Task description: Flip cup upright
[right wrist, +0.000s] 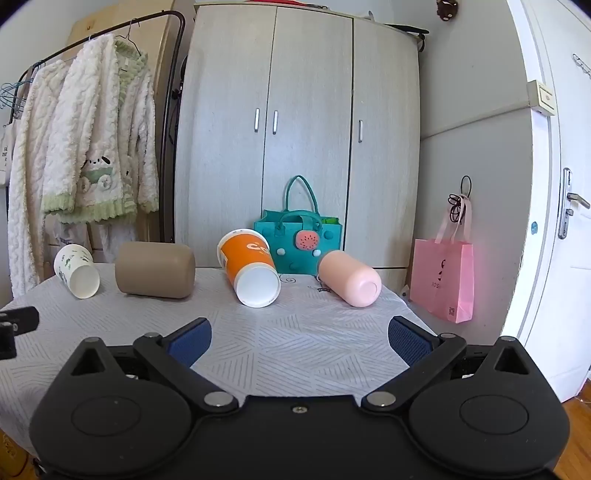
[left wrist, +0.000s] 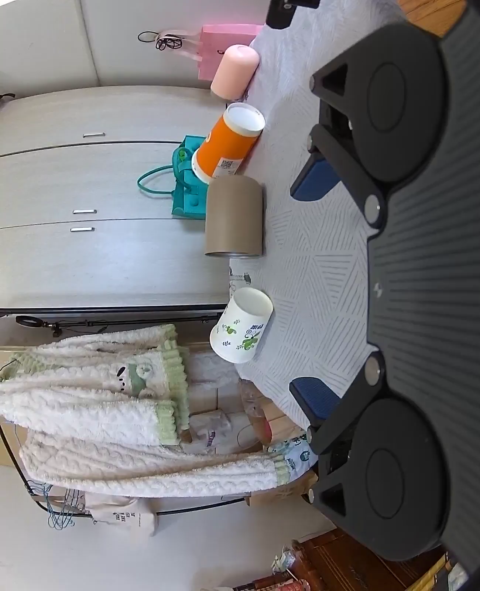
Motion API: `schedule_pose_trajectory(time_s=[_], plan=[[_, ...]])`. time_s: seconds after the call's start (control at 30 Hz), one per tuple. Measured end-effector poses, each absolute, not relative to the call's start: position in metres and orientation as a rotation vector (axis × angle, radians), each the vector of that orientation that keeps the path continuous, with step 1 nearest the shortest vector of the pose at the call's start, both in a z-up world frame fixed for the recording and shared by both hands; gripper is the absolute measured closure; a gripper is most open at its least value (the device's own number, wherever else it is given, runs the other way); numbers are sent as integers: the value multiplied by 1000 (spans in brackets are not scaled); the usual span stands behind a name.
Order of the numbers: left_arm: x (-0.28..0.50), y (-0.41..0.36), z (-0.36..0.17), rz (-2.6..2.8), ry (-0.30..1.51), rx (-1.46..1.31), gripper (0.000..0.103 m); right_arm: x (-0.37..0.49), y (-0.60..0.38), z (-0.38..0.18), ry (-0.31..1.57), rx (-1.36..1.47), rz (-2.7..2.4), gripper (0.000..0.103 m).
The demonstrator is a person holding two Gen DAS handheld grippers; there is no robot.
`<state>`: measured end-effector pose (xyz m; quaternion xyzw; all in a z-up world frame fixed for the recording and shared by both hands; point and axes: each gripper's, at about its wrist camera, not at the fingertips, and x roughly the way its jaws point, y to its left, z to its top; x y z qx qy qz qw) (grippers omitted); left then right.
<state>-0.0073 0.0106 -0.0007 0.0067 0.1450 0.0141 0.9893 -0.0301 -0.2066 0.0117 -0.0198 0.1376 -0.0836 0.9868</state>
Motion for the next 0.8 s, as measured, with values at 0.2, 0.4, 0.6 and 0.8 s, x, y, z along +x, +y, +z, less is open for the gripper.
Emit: schedule_pose_trajectory(time_s=[0.2,0.4,0.6,0.8], plan=[[-10,10,0,-3,269,13,0,-26,-205,17,291,-51,-189,0],[-16,5,6,-30,250,22,0,-29,-208,18,309,-48,-206,0],[-16,8,5,-30,269,7,0,-33,-207,18,294,-52,-182,0],[-15,12,5,-26,270,-8,0,-35,-203,20,278,-54,-169,0]])
